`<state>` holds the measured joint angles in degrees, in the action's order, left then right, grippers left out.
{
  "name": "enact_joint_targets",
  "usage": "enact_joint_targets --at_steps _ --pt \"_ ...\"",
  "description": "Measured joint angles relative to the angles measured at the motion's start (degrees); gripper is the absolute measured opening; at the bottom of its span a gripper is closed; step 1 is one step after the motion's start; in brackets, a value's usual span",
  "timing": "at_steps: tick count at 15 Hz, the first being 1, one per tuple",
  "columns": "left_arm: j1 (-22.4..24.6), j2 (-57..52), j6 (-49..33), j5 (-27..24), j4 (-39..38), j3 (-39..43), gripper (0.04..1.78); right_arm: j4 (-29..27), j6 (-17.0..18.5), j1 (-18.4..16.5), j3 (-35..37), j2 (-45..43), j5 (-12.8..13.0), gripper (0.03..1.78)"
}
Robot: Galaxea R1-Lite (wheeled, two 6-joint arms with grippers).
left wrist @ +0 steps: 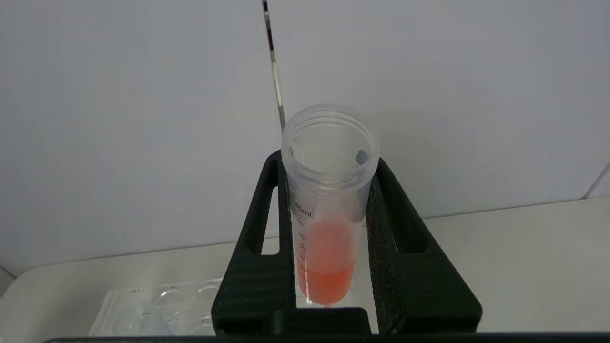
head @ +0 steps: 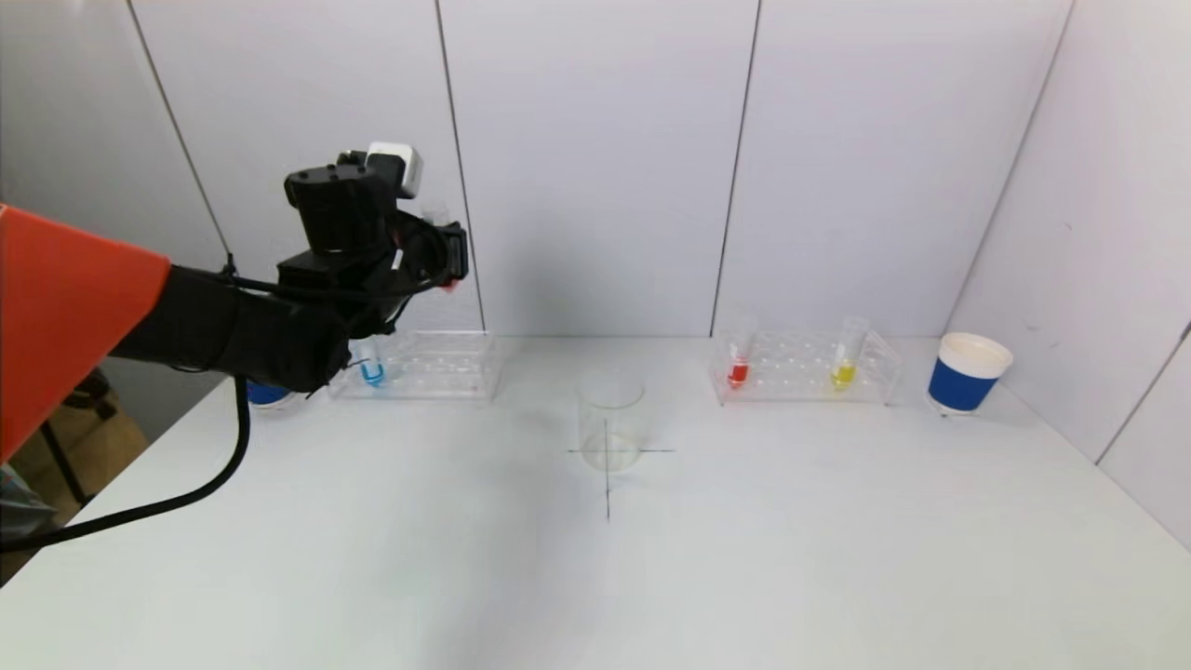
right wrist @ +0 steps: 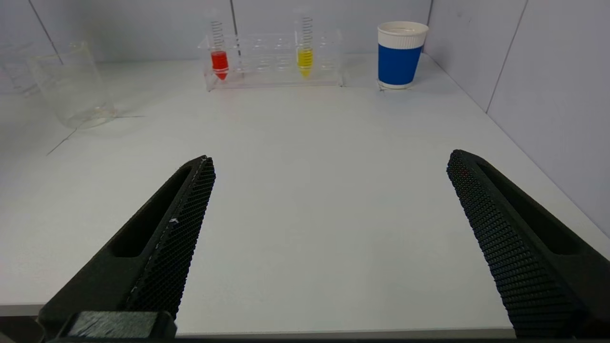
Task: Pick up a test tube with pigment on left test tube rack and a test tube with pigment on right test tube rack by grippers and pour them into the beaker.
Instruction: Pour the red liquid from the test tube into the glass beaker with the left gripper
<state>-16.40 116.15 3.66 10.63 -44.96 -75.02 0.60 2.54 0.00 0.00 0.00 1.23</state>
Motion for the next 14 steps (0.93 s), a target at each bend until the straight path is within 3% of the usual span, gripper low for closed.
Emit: enact_joint_targets --at_steps 6,10,14 --pt "-2.49 -4.24 0.22 -1.21 16.47 -11.36 0.45 -0.02 0.0 0.0 0.0 0.0 0.0 1.77" --pt "-4.46 -6.06 1.72 -11.56 25.0 -13.7 0.45 0.0 0.0 0.0 0.0 0.0 -0.02 1.77" --pt "-4.66 -7.0 8.57 -23.0 27.79 -13.81 0.45 0.0 0.0 0.0 0.0 0.0 -0.02 1.77"
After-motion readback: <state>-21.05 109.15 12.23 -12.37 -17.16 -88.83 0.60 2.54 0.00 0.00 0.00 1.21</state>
